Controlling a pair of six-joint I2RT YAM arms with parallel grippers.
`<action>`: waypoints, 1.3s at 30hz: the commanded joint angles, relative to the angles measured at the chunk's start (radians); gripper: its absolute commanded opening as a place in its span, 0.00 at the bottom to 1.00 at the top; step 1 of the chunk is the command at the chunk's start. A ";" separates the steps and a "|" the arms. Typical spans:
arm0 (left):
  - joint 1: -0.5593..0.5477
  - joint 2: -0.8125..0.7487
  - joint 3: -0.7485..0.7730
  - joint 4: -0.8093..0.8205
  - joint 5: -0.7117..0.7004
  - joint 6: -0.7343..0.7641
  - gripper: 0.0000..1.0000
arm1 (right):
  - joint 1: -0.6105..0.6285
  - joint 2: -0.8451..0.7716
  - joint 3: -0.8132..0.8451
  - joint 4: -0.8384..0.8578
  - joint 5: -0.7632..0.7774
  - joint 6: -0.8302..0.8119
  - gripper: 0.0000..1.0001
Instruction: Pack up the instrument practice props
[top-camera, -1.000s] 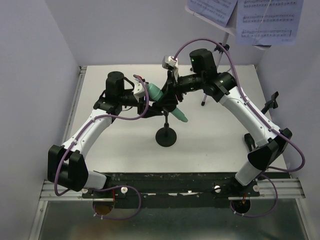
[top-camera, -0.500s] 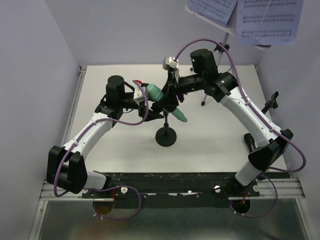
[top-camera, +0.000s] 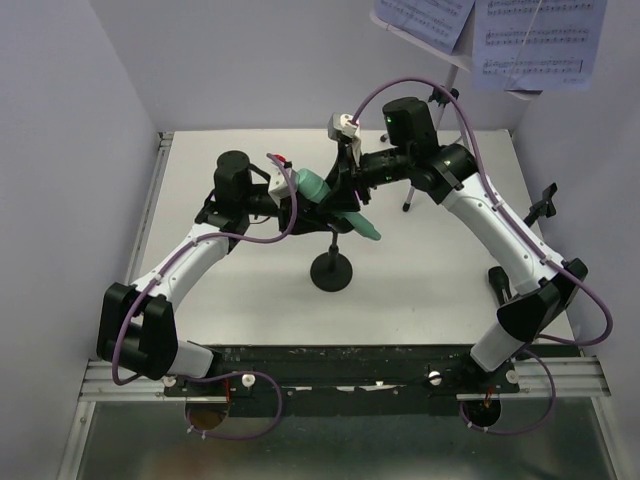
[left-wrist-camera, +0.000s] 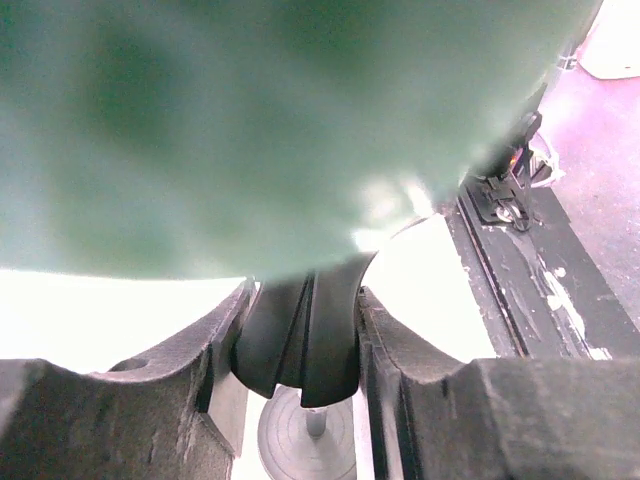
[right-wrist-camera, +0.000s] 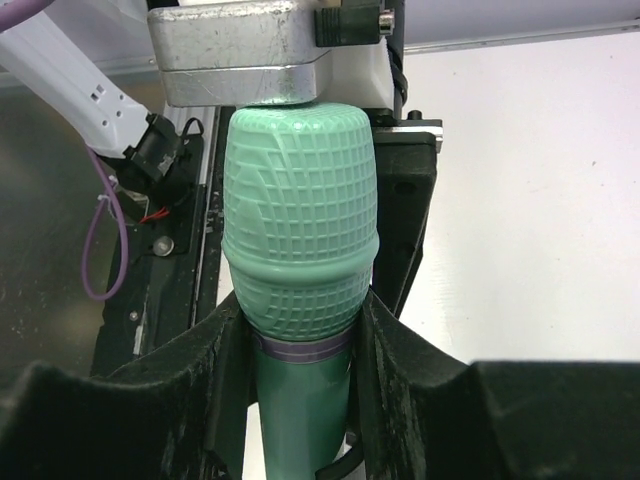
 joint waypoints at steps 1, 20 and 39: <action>-0.014 -0.003 -0.047 0.069 0.000 -0.040 0.00 | -0.026 -0.033 0.028 0.011 -0.008 -0.013 0.00; -0.014 -0.095 -0.024 -0.164 -0.167 0.128 0.75 | -0.063 -0.114 0.381 -0.040 0.128 0.027 0.00; -0.014 -0.282 0.029 -0.308 -0.391 0.107 0.99 | -0.265 -0.544 -0.587 -0.182 0.867 -0.053 0.00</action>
